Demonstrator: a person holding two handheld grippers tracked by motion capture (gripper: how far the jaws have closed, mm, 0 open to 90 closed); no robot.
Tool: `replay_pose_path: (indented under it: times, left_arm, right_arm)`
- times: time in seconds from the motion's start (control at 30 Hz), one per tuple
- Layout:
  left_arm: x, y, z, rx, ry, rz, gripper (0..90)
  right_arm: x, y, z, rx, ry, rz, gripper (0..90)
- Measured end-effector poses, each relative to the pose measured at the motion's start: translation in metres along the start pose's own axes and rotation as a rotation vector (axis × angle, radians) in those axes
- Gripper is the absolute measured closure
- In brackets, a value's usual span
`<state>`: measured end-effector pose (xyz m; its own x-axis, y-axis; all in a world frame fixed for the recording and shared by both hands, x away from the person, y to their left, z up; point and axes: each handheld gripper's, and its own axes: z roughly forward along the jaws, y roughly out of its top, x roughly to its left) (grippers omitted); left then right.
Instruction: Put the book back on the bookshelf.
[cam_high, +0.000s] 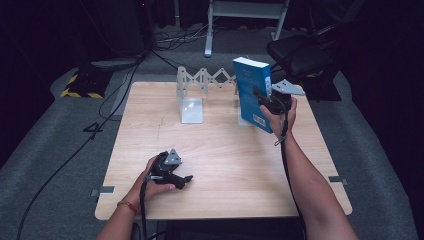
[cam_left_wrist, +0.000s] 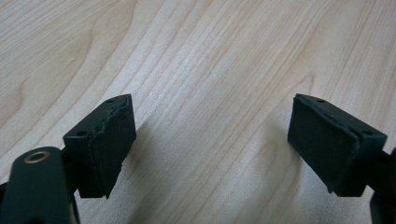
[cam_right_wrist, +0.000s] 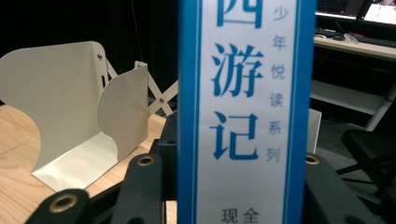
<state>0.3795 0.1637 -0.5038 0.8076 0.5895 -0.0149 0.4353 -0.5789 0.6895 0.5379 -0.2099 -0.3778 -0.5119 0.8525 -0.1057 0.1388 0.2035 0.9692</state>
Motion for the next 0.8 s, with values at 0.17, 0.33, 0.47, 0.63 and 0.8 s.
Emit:
replay_pose_path:
  times: [0.17, 0.33, 0.47, 0.63, 0.8]
  left_arm:
    - [0.000, 0.000, 0.000, 0.000, -0.003, 0.004, 15.7]
    - [0.000, 0.000, 0.000, 0.000, -0.002, 0.004, 15.7]
    - [0.000, 0.000, 0.000, -0.001, -0.001, 0.003, 15.8]
    - [0.000, 0.000, 0.000, -0.001, -0.002, 0.003, 15.7]
    - [0.000, 0.000, 0.000, -0.001, -0.002, 0.003, 15.7]
  right_arm:
    - [-0.001, -0.016, -0.007, -0.043, -0.006, 0.021, 61.8]
    - [-0.001, -0.024, -0.017, -0.054, -0.025, 0.006, 61.5]
    - [-0.005, -0.032, -0.026, -0.059, -0.048, 0.016, 61.4]
    - [-0.013, -0.046, -0.039, -0.060, -0.035, 0.024, 61.0]
    - [-0.012, -0.052, -0.045, -0.063, -0.032, 0.022, 60.7]
